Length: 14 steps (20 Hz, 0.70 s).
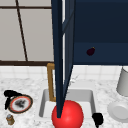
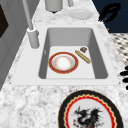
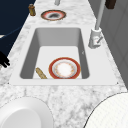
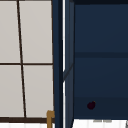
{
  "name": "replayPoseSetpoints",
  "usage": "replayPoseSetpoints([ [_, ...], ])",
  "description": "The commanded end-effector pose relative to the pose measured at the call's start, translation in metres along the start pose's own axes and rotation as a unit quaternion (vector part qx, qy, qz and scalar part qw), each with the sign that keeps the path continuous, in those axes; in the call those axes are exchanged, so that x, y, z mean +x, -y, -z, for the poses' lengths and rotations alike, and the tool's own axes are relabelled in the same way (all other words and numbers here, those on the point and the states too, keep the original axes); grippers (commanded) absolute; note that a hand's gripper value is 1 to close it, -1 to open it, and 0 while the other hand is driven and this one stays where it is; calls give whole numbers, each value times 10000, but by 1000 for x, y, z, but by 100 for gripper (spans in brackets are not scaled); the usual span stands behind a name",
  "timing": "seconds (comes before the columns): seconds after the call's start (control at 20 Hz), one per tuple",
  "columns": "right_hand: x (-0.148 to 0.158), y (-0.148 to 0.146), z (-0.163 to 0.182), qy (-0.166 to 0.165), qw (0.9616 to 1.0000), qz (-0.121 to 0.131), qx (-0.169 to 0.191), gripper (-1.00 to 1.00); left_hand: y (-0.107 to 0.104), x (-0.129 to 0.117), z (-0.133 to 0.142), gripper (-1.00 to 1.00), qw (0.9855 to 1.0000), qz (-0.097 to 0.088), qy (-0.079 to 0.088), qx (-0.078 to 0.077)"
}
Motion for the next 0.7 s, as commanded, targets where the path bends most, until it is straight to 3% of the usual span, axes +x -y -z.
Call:
replayPoseSetpoints([
  [0.0, 0, 0, 0, 0, 10000, 0, 0, 0, 15, 17, -5, -100, 9996, -18, -213, 179],
  [0.1, 0, 0, 0, 0, 10000, 0, 0, 0, 34, 26, 2, -100, 9998, 24, -137, 113],
  [0.45, 0, 0, 0, 0, 10000, 0, 0, 0, 85, 57, 10, -100, 9998, 59, -76, 171],
  [0.55, 0, 0, 0, 0, 10000, 0, 0, 0, 95, 49, 13, -100, 9998, 60, -67, 152],
  [0.65, 0, 0, 0, 0, 10000, 0, 0, 0, 98, 38, 11, -100, 9996, 139, -226, 125],
])
